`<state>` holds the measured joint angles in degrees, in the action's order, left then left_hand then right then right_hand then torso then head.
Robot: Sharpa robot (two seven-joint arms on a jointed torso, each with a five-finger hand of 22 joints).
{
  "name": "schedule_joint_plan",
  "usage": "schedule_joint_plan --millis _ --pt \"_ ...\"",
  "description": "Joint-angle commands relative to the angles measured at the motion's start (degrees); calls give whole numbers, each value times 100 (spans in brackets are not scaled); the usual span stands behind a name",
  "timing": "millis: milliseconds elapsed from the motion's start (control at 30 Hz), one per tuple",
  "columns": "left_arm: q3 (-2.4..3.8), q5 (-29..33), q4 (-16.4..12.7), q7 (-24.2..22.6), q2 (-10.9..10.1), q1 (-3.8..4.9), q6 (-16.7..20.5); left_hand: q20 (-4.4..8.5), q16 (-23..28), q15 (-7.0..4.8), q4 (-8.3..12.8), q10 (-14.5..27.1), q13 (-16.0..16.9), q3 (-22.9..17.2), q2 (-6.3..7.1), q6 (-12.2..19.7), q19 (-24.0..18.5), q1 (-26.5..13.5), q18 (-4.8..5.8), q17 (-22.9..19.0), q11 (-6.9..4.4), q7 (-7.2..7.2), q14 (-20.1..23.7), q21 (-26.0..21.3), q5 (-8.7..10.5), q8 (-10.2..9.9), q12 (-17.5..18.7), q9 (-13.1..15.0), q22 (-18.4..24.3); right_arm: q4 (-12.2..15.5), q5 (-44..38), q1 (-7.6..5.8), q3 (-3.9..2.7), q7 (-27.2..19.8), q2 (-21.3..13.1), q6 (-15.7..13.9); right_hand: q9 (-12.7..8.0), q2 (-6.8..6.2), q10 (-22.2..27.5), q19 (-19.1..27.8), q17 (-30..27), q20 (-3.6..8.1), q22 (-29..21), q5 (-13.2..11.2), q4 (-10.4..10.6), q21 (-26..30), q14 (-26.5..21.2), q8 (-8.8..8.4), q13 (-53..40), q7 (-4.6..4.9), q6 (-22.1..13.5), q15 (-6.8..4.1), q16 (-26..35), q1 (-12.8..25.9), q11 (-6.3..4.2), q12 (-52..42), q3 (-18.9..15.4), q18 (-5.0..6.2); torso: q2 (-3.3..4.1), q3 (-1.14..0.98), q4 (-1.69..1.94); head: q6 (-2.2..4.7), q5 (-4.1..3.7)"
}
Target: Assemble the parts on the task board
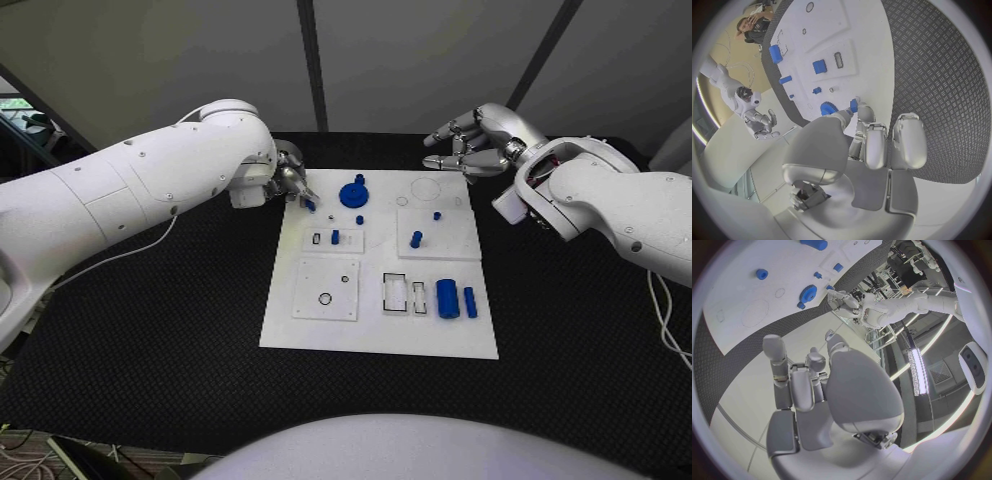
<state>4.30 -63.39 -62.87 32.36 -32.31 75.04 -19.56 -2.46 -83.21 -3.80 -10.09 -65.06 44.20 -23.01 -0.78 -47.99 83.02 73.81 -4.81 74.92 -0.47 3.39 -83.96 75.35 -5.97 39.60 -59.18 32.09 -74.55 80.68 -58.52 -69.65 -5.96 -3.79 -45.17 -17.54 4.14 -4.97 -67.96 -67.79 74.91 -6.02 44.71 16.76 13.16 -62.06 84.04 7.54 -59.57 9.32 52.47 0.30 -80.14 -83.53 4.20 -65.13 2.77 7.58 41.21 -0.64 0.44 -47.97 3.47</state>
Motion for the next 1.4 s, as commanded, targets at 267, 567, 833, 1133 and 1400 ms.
schedule_joint_plan --millis 267,567,833,1133,1400 --pt "2 454 -366 -116 -229 6 356 42 -40 -34 519 -106 14 -845 240 46 27 -138 113 806 -24 0 -383 55 8 100 -14 71 -52 -22 -12 -8 -5 -67 7 23 -7 52 14 28 18 8 4 20 -31 22 240 28 -7 -3 28 -53 19 -7 2 0 -12 67 -6 3 11 16 24" --pt "-1 461 -1160 -152 -697 -19 627 52 -67 -45 624 -156 18 -1111 361 39 46 -210 120 836 -36 -10 -397 79 11 137 -25 103 -95 -36 -12 -7 -5 -76 -4 27 -7 52 14 28 18 8 3 21 -31 22 240 28 -7 -3 28 -53 19 -7 2 0 -11 67 -9 6 14 24 41" --pt "-9 64 -1641 -232 -961 -88 671 59 -84 -54 723 -215 41 -1319 501 20 61 -225 126 854 -47 -17 -405 99 14 155 -42 120 -131 -43 -12 -7 -5 -80 -8 29 -6 55 19 29 21 9 -8 25 -33 32 242 32 0 -3 31 -53 20 -9 2 3 -10 69 -14 9 26 22 49" --pt "-82 -77 -1949 -225 -1060 -209 681 64 -92 -62 764 -274 71 -1459 573 -9 76 -246 132 863 -54 -22 -409 122 14 161 -64 126 -164 -46 -12 -6 -5 -84 -7 34 -6 55 19 29 21 9 -8 25 -33 32 242 32 0 -3 31 -53 20 -9 2 3 -10 69 -3 8 20 23 60" --pt "-108 -105 -1999 -183 -1034 -282 694 66 -96 -63 772 -287 73 -1502 587 -16 81 -254 134 867 -55 -22 -411 129 15 162 -65 127 -173 -50 -12 -6 -5 -90 -4 42 -6 55 19 29 21 9 -8 25 -33 32 242 32 0 -3 31 -53 20 -9 2 3 -10 69 -2 4 16 1 65"
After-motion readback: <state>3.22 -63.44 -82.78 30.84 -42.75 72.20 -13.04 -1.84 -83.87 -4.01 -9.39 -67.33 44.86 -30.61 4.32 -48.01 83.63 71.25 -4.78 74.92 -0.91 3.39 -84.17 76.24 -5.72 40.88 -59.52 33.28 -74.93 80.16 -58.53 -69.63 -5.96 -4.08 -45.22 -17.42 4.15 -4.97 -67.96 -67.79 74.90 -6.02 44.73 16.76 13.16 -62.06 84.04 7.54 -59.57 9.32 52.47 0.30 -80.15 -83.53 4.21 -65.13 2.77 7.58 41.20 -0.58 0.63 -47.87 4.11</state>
